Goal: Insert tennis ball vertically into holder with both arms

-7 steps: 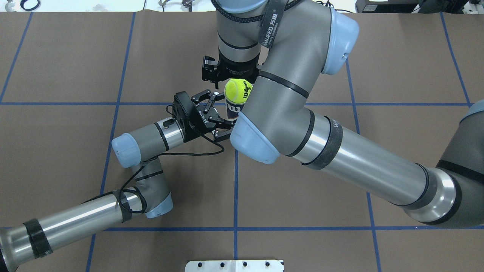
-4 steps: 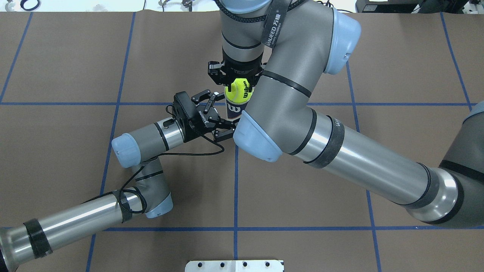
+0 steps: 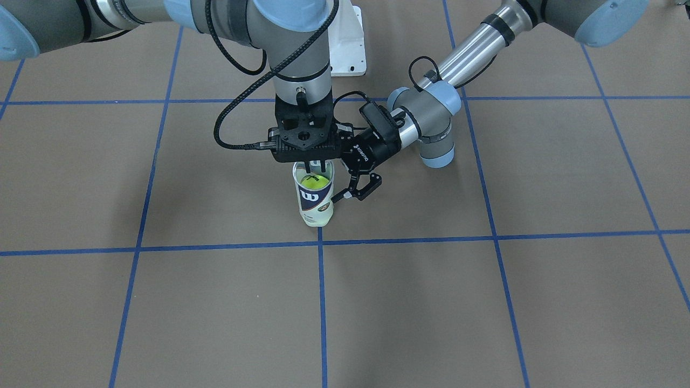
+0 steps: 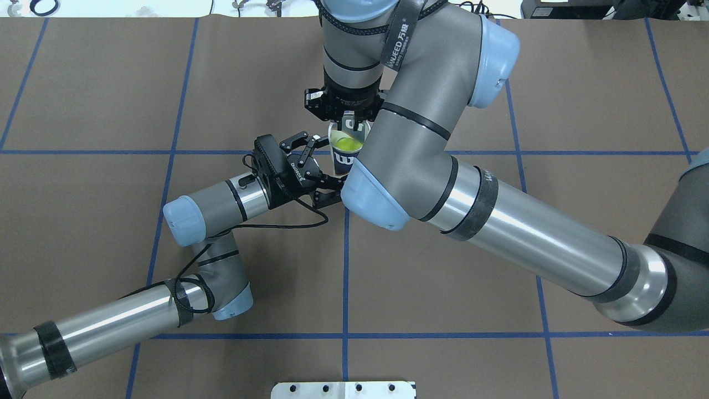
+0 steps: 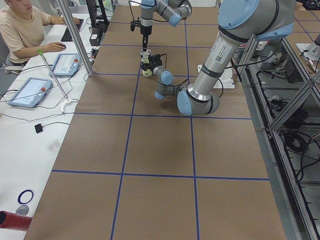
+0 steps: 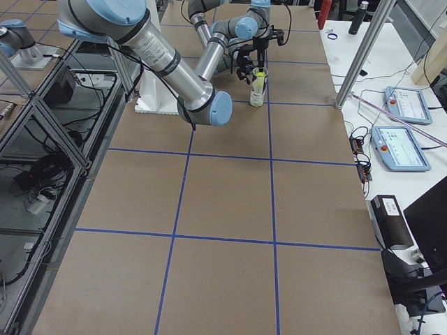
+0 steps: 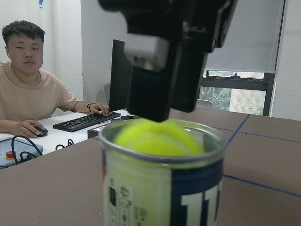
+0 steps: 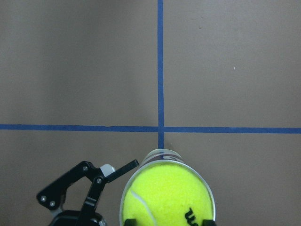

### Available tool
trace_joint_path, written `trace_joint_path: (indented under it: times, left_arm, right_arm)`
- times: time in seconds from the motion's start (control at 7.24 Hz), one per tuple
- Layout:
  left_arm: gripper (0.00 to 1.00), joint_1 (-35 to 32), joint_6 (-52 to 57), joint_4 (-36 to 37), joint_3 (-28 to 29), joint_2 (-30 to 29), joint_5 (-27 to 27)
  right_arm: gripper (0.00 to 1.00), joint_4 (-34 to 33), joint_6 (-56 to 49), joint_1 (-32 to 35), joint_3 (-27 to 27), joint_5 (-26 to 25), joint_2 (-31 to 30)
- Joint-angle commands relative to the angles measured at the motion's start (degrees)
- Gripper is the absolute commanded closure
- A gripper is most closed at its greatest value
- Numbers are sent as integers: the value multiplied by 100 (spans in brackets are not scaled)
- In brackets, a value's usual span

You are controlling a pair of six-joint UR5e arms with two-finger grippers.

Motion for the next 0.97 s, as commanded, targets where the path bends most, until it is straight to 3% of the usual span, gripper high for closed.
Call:
trace_joint_path:
  times: [0.0,0.14,0.28,0.41,0.69,0.83]
  left_arm:
    - [1,9,0,0,0,1,0]
    - [1,9,0,-9,-9,1,0]
    - [1,0,0,-9,-18,1,0]
    - [1,-26,0,-17,-44,1,-9]
    - [1,-201,-35,-44,-298,27,-9]
    - [1,-307,-18,-61,-473,288,-17]
  right_arm:
    - [84,-364,-5,141,307,81,18]
    - [17,-409,-23,299,370,108,-17]
    - [0,-427,-214,518,379,204,-43]
    - [0,-497,-660,885,379,587,-174]
    - [0,-480,-1609,1501,379,845,-586]
    - [0,-454,-2284,1896,379,1125,-936]
